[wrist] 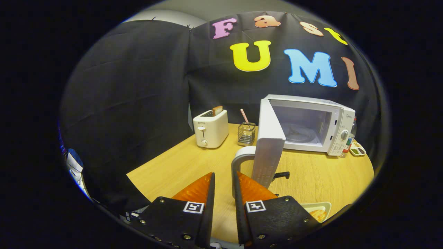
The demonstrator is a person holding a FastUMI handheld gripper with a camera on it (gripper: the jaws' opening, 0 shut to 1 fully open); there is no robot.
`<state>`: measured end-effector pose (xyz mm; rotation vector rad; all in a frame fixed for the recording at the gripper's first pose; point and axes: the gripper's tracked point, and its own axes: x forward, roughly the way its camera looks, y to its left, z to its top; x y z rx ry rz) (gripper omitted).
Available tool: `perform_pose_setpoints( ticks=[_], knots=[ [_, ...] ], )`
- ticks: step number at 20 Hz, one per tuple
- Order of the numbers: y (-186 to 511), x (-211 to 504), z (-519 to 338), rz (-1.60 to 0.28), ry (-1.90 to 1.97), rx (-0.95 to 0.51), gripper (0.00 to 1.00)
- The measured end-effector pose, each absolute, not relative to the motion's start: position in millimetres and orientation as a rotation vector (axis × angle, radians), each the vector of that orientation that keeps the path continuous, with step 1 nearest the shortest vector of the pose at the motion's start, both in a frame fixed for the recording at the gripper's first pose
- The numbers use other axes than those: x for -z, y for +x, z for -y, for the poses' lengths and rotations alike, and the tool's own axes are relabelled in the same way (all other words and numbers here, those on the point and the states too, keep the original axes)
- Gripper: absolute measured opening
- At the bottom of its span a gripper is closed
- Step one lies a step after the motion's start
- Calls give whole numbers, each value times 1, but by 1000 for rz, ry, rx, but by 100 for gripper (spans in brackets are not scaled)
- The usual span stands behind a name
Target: Open the microwave, put the food inside, and close the microwave door.
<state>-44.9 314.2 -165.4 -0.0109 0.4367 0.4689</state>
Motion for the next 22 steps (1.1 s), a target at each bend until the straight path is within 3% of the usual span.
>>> perform_pose_setpoints(
  ticks=[2,3,5,13,22],
  knots=[
    [-51,143,-302,-386,-13,-476,52],
    [-51,130,-290,-348,-19,-465,79],
    [-53,116,-266,-301,-32,-434,99],
    [-44,137,-166,-361,-24,-311,99],
    [-54,216,-109,-563,28,-292,100]
  ],
)
